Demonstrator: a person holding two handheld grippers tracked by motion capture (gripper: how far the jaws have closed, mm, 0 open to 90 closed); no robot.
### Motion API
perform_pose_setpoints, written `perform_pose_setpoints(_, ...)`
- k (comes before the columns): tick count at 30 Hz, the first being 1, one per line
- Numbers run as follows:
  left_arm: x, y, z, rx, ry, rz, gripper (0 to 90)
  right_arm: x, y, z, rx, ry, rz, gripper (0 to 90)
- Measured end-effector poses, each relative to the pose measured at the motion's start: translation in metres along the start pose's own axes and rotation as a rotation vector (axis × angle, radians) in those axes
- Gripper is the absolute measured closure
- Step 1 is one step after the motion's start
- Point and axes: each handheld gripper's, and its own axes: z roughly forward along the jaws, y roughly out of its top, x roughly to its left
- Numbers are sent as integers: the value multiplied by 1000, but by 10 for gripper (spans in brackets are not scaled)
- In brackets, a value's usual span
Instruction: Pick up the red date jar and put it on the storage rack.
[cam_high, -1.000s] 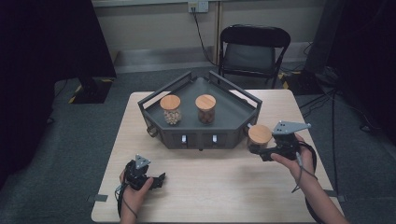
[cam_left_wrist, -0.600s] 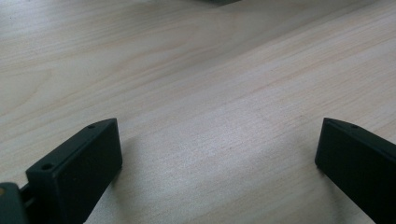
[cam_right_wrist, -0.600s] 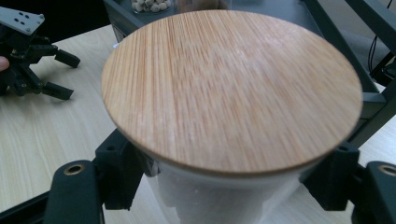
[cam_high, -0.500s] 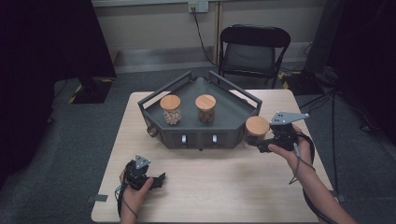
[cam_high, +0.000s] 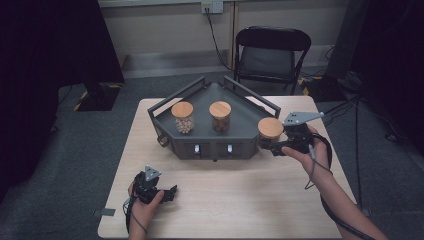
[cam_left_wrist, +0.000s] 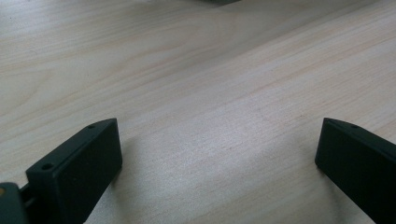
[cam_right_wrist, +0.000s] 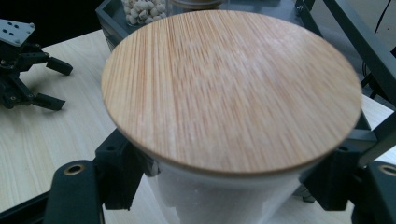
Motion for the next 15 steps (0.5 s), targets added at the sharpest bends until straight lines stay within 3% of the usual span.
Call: perform_pose_setpoints(15, 0, 0, 0, 0, 0, 0, 2, -1, 21, 14, 8, -11, -6, 255)
